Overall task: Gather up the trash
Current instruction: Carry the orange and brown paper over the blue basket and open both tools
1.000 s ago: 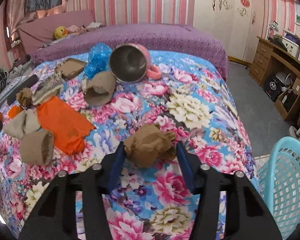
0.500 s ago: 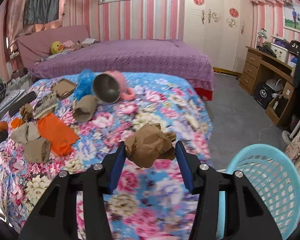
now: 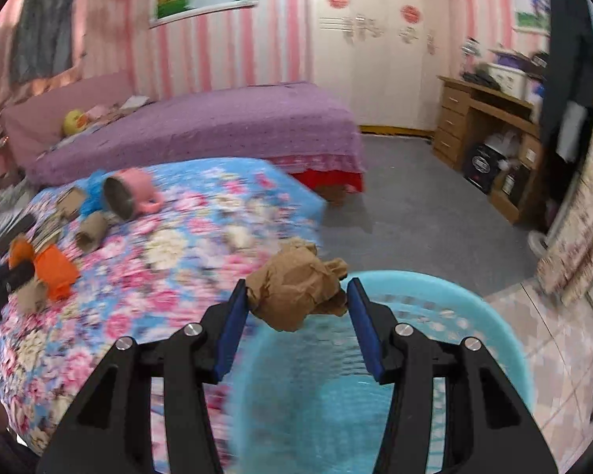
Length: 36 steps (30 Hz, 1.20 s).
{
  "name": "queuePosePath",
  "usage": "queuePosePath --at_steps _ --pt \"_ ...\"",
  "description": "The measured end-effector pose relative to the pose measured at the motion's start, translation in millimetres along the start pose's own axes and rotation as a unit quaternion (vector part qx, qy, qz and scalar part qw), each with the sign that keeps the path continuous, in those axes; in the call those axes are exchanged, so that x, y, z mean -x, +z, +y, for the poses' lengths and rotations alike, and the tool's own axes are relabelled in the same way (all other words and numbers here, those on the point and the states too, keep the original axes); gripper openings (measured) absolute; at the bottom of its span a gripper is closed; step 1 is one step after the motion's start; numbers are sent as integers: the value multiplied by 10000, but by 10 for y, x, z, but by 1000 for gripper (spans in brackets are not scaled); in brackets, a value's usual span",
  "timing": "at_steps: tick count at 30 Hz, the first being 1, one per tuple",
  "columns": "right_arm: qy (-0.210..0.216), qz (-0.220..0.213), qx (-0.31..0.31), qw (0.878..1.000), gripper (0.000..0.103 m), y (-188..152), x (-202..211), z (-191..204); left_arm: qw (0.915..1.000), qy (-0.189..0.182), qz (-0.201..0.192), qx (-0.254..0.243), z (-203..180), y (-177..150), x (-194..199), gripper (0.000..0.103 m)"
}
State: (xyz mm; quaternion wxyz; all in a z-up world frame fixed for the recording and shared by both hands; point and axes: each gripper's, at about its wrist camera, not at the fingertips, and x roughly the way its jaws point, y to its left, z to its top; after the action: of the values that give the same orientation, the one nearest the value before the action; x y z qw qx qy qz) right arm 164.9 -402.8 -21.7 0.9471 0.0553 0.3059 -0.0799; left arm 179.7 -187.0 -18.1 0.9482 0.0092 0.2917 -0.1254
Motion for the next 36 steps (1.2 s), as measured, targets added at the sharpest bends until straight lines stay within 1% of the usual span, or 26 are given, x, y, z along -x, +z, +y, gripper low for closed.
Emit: queuePosePath --at_steps 2,4,5,8,11,14,17,20,24,26,27,28,29,31,33,36 --pt "-134 6 -148 9998 51 -32 20 -245 9996 -261 70 -114 -260 -16 -84 32" --pt "-209 7 -262 9994 51 -79 32 -462 9986 -464 151 -200 -475 -40 -161 32" --pt "-316 46 -338 9989 51 -124 32 -613 9982 -532 176 -217 -558 -49 -188 32" --pt "-486 109 -465 9977 51 -231 32 -861 9956 -838 347 -237 -872 -72 -314 32" --pt "-688 110 -546 9961 51 -328 59 -1063 9929 -1067 405 -322 -1148 -75 -383 32" --pt "-828 76 -562 9949 51 -409 112 -1209 9890 -1272 528 -531 -1451 -111 -463 32" --pt "-893 69 -575 9943 51 -458 121 -1293 9845 -1428 753 -690 -1731 -208 -540 32" --pt "-895 53 -617 9941 51 -493 148 -1354 9820 -1506 816 -798 -1971 -247 -595 32" --pt "-808 -50 -575 9951 51 -506 182 -1361 9814 -1528 865 -771 -2090 -210 -646 33" --pt "-788 -70 -527 9955 51 -516 200 -1352 9819 -1499 853 -776 -2099 -180 -648 53" --pt "-769 -71 -519 9957 51 -521 200 -1351 9836 -1415 795 -792 -2098 -170 -643 66" --pt "-754 -65 -516 9958 51 -529 191 -1351 9857 -1313 683 -800 -2078 -157 -622 73" --pt "-740 -57 -519 9959 51 -534 185 -1356 9866 -1269 632 -805 -2055 -143 -608 76" --pt "-719 -49 -525 9960 51 -547 182 -1370 9876 -1212 607 -797 -1994 -121 -609 84" --pt "-707 -40 -519 9961 51 -549 169 -1364 9893 -1067 607 -795 -1924 -115 -624 89" --pt "-691 -65 -497 9963 51 -544 171 -1344 9911 -919 534 -799 -1807 -116 -619 91"
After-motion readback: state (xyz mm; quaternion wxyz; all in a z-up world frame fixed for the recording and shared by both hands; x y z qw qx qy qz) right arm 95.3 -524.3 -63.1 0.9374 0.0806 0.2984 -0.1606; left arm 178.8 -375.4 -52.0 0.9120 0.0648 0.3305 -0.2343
